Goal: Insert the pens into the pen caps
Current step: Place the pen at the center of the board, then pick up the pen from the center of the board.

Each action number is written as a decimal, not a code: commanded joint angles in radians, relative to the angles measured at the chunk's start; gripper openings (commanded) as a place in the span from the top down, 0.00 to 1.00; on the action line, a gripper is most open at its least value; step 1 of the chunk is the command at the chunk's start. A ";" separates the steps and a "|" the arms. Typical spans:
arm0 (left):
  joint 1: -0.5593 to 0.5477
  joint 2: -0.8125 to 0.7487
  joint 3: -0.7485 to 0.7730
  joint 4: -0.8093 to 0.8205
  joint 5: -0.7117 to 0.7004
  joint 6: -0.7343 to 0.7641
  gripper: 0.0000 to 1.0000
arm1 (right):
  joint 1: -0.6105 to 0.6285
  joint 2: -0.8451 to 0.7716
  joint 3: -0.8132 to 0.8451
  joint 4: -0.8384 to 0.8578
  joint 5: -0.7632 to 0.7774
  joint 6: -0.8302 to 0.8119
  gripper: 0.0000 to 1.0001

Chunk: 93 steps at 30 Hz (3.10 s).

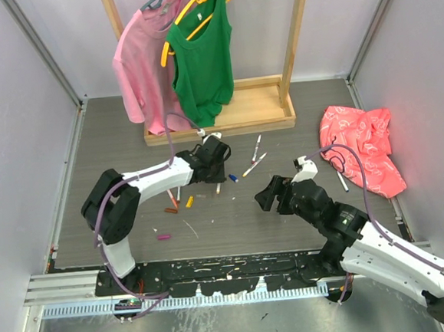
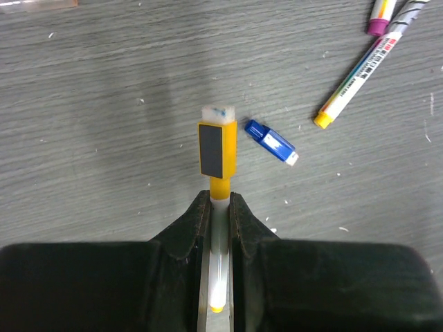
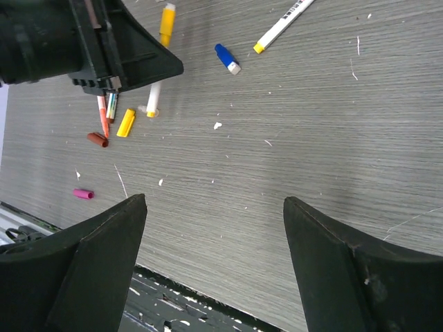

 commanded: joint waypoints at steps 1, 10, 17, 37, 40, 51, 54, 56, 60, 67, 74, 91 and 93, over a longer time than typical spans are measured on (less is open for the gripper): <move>-0.004 0.040 0.052 0.067 -0.052 -0.026 1.00 | -0.002 -0.030 -0.018 0.019 -0.008 0.003 0.15; -0.003 0.102 0.082 0.031 -0.109 -0.048 0.98 | -0.002 -0.008 -0.027 0.018 -0.021 0.014 0.15; -0.004 0.143 0.097 0.003 -0.128 -0.056 0.90 | -0.001 0.009 -0.025 0.027 -0.037 0.015 0.15; -0.003 0.129 0.097 0.006 -0.098 -0.041 0.76 | -0.002 0.013 -0.034 0.034 -0.039 0.020 0.15; -0.003 0.091 0.125 -0.013 -0.081 -0.011 0.74 | -0.001 0.007 -0.034 0.032 -0.076 0.015 0.15; 0.003 -0.096 0.184 -0.124 -0.117 0.081 0.64 | -0.001 -0.001 -0.028 0.015 -0.066 0.015 0.15; 0.005 -0.166 0.144 -0.139 -0.128 0.097 0.64 | -0.002 0.000 -0.029 0.014 -0.062 0.014 0.15; 0.006 -0.220 0.107 -0.142 -0.131 0.121 0.65 | -0.002 0.002 -0.027 0.013 -0.062 0.009 0.15; 0.012 -0.325 0.035 -0.186 -0.165 0.160 0.65 | -0.002 0.015 -0.009 0.005 -0.058 0.000 0.15; 0.049 -0.514 -0.116 -0.242 -0.173 0.169 0.65 | -0.001 0.023 0.056 -0.051 0.030 -0.044 0.15; 0.072 -0.693 -0.257 -0.285 -0.182 0.120 0.64 | -0.002 0.052 0.134 -0.145 0.142 -0.075 0.15; 0.076 -0.928 -0.303 -0.399 -0.083 0.220 0.61 | -0.002 0.284 0.305 -0.213 0.287 -0.046 0.21; 0.076 -0.949 -0.257 -0.454 -0.088 0.260 0.60 | -0.003 0.319 0.320 -0.198 0.288 -0.055 0.21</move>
